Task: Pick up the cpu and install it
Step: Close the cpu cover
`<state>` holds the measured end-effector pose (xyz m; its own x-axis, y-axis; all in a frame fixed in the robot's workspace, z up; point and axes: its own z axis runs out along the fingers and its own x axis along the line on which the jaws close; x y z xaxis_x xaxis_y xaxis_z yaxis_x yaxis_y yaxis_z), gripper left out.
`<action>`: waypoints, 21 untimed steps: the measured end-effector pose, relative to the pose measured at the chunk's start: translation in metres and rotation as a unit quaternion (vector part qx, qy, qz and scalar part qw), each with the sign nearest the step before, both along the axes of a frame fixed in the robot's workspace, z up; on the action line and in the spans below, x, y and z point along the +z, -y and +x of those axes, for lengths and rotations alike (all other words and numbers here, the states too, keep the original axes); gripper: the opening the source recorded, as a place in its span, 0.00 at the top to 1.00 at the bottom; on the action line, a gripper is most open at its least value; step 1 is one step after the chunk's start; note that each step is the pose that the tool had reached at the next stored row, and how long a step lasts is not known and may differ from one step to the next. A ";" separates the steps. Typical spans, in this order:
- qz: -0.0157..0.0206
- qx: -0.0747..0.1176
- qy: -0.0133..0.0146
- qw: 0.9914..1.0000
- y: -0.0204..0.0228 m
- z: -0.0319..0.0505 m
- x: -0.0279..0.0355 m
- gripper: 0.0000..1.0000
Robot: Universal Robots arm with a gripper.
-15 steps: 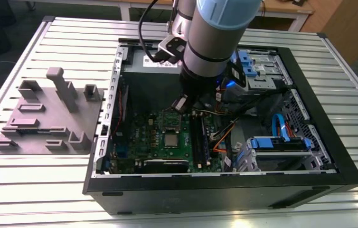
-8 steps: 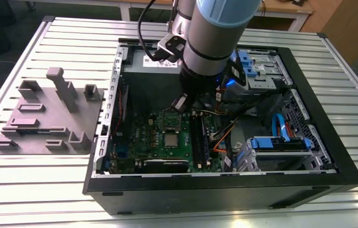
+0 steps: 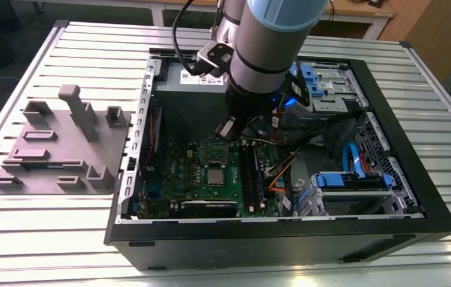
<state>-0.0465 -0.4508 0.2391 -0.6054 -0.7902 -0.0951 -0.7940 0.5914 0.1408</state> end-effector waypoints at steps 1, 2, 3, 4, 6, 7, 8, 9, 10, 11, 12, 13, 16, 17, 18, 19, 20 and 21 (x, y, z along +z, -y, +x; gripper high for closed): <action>0.000 0.001 0.000 1.000 0.0000 -0.0001 0.0004 0.90; 0.000 0.001 0.000 1.000 -0.0001 -0.0002 0.0006 0.90; 0.000 0.001 0.000 1.000 0.0000 -0.0003 0.0008 0.90; 0.000 0.002 0.000 1.000 0.0000 -0.0004 0.0012 0.90; 0.000 0.003 0.000 1.000 -0.0001 -0.0004 0.0018 0.90; 0.000 0.003 0.000 1.000 0.0000 -0.0004 0.0021 0.90; 0.000 0.004 0.000 1.000 0.0000 -0.0005 0.0025 0.90; 0.000 0.005 0.000 1.000 0.0000 -0.0005 0.0028 0.90; 0.000 0.005 0.000 1.000 -0.0001 -0.0006 0.0030 0.90; 0.000 0.006 0.000 1.000 -0.0001 -0.0007 0.0033 0.90; 0.000 0.007 0.000 1.000 -0.0001 -0.0007 0.0035 0.90; 0.000 0.007 0.000 1.000 -0.0001 -0.0008 0.0038 0.90; 0.000 0.009 0.000 1.000 -0.0001 -0.0011 0.0044 0.90; 0.000 0.009 0.000 1.000 -0.0001 -0.0012 0.0047 0.90; 0.000 0.010 0.000 1.000 -0.0001 -0.0014 0.0049 0.90; 0.000 0.010 0.000 1.000 -0.0001 -0.0015 0.0051 0.90; 0.000 0.011 0.000 1.000 -0.0001 -0.0016 0.0053 0.90; 0.000 0.011 0.000 1.000 -0.0001 -0.0017 0.0055 0.90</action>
<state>-0.0482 -0.4507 0.2446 -0.5875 -0.8037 -0.0945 -0.8071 0.5735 0.1403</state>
